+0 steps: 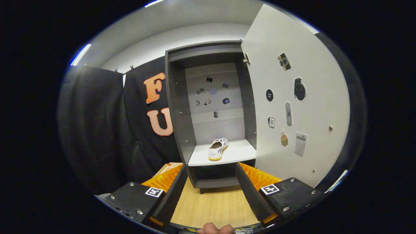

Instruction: Open the shoe cabinet door, grab the shoes and put them into the shoe cabinet, then close the shoe cabinet door.

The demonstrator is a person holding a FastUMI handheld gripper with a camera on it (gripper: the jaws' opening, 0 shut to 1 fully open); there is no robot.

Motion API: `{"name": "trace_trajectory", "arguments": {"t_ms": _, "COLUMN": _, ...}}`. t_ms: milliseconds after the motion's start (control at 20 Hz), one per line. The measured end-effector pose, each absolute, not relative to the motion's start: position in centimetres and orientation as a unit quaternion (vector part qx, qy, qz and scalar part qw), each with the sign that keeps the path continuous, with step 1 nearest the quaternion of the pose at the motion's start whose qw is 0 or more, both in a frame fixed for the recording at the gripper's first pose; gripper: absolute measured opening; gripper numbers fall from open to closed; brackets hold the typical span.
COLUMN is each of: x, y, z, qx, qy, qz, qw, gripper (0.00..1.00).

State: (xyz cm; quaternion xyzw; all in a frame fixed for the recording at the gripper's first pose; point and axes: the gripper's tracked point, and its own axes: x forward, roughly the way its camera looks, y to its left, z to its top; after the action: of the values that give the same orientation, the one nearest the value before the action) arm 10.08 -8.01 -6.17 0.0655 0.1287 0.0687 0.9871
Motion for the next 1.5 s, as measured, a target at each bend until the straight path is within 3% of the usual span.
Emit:
{"name": "trace_trajectory", "arguments": {"t_ms": 500, "x": 3.5, "y": -21.3, "z": -4.3, "qx": 0.082, "qy": 0.115, "qz": 0.095, "qw": 0.985, "gripper": 0.93}}
{"name": "trace_trajectory", "arguments": {"t_ms": 950, "x": 6.2, "y": -31.1, "z": -4.8, "qx": 0.064, "qy": 0.102, "qz": 0.066, "qw": 0.991, "gripper": 0.93}}
{"name": "trace_trajectory", "arguments": {"t_ms": 1500, "x": 8.7, "y": -30.5, "z": -5.1, "qx": 0.073, "qy": 0.104, "qz": 0.016, "qw": 0.992, "gripper": 0.92}}
